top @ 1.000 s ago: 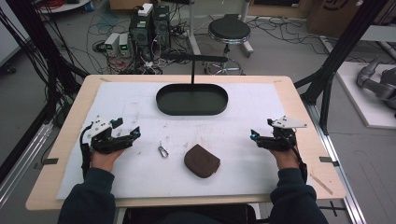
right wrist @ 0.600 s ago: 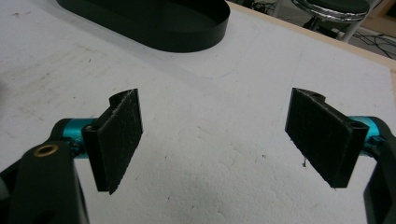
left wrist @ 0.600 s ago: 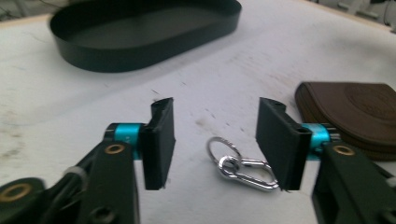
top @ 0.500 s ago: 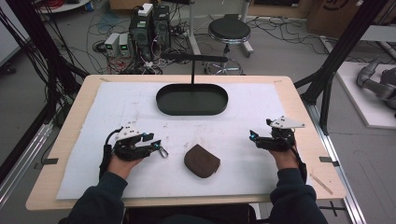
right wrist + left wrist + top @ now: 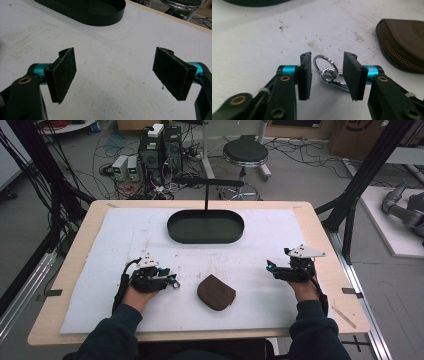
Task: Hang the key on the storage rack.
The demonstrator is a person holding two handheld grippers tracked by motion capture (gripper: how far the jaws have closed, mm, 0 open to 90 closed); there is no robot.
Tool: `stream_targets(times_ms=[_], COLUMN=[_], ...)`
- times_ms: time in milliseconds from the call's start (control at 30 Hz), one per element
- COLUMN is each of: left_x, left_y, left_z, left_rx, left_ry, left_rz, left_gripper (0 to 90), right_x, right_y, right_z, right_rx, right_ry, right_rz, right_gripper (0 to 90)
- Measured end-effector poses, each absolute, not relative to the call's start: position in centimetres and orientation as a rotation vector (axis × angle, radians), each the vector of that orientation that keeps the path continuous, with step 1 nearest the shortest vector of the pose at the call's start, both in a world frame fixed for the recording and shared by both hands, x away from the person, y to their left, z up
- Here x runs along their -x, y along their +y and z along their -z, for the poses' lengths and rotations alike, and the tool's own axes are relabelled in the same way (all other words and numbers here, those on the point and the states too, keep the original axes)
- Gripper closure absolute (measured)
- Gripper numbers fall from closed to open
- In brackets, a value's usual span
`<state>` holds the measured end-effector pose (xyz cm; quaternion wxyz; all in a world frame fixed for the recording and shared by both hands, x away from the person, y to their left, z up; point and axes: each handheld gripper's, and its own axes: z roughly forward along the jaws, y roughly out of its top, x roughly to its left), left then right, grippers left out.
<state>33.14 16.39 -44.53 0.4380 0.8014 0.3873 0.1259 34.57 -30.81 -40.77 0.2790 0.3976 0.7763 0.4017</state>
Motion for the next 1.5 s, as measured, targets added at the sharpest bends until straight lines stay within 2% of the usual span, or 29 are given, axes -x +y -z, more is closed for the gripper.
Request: stream_targets(times_ms=[233, 300, 333, 467, 700, 733, 833, 933, 1367, 1500], left_x=[-33.2, -33.2, -33.2, -33.2, -33.1, -33.1, -33.1, -33.1, -33.2, -33.1], left_y=[16.7, 16.6, 16.6, 16.9, 17.2, 17.3, 17.4, 17.4, 17.1, 17.4], left_z=[44.5, 44.5, 44.5, 44.5, 44.5, 44.4, 44.4, 44.4, 44.1, 43.7], left_rx=[-1.985, -1.996, -2.005, -2.014, -2.024, -2.029, -2.027, -2.043, -2.061, -2.006], left_ry=[0.971, 0.970, 0.970, 0.985, 0.991, 0.992, 0.995, 0.987, 0.983, 0.974], left_rz=[-0.306, -0.297, -0.293, -0.275, -0.270, -0.263, -0.264, -0.252, -0.250, -0.249], left_gripper=[64.5, 69.5, 76.6, 80.3, 81.0, 83.7, 83.5, 87.3, 88.1, 88.2], right_x=[-34.6, -34.6, -34.6, -34.6, -34.6, -34.6, -34.6, -34.6, -34.6, -34.6], right_y=[-30.8, -30.8, -30.8, -30.8, -30.8, -30.8, -30.9, -30.8, -30.7, -30.8], right_z=[40.8, 40.8, 40.8, 40.8, 40.8, 40.8, 40.8, 40.8, 40.9, 40.8], right_rx=[-1.072, -1.068, -1.070, -1.073, -1.073, -1.072, -1.074, -1.075, -1.072, -1.079], right_ry=[2.087, 2.089, 2.089, 2.088, 2.090, 2.090, 2.090, 2.091, 2.101, 2.095], right_rz=[-1.079, -1.077, -1.076, -1.076, -1.078, -1.077, -1.079, -1.078, -1.075, -1.083], right_gripper=[19.3, 19.3, 19.3, 19.3, 19.3, 19.3, 19.3, 19.4, 19.5, 19.5])
